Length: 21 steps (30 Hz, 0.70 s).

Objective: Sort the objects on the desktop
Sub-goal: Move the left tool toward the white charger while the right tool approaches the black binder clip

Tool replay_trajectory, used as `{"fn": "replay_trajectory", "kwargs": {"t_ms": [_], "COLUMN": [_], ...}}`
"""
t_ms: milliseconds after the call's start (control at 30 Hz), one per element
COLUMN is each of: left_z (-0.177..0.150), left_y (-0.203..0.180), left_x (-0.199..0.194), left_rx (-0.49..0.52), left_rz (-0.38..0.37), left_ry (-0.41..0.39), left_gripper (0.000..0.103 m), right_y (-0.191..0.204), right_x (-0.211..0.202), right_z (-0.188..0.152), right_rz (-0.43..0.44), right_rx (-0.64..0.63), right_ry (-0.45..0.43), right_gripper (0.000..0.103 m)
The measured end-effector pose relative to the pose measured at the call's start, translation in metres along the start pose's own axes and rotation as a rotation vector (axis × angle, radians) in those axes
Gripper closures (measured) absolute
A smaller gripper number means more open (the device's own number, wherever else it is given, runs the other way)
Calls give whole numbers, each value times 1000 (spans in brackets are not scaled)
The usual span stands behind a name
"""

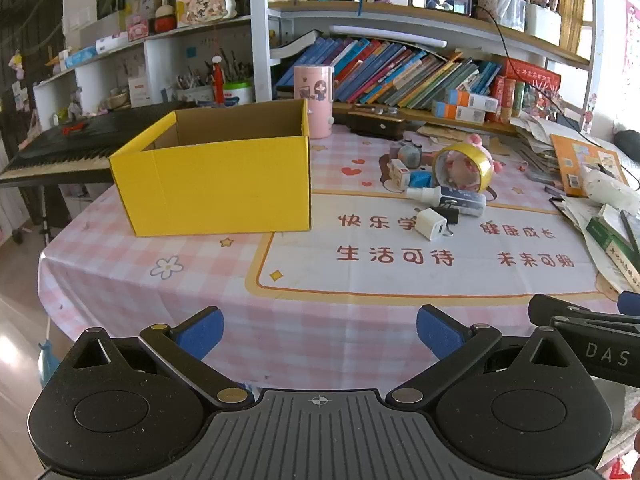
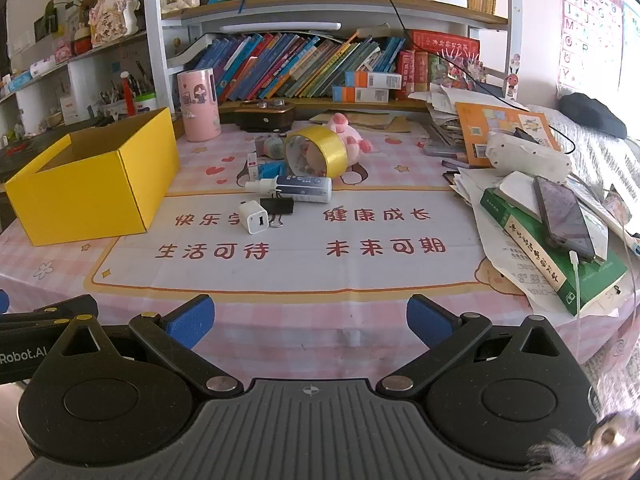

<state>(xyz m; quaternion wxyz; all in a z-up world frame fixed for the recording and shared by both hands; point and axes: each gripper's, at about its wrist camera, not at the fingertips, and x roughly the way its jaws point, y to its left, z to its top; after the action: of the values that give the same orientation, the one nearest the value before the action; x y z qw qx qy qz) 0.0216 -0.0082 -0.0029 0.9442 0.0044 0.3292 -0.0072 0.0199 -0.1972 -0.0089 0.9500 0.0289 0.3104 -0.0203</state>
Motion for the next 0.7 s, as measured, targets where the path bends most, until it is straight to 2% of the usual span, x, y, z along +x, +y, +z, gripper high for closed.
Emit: {"fn": "replay_trajectory", "kwargs": {"t_ms": [700], "left_z": [3], "left_y": [0], "left_x": [9], "left_rx": [-2], "left_rz": [45], "left_ry": [32], "left_gripper": [0], "right_y": [0], "right_x": [9], "right_z": [5], "right_rz": [17], "right_rx": [-6], "right_ry": [30], "right_gripper": [0]}}
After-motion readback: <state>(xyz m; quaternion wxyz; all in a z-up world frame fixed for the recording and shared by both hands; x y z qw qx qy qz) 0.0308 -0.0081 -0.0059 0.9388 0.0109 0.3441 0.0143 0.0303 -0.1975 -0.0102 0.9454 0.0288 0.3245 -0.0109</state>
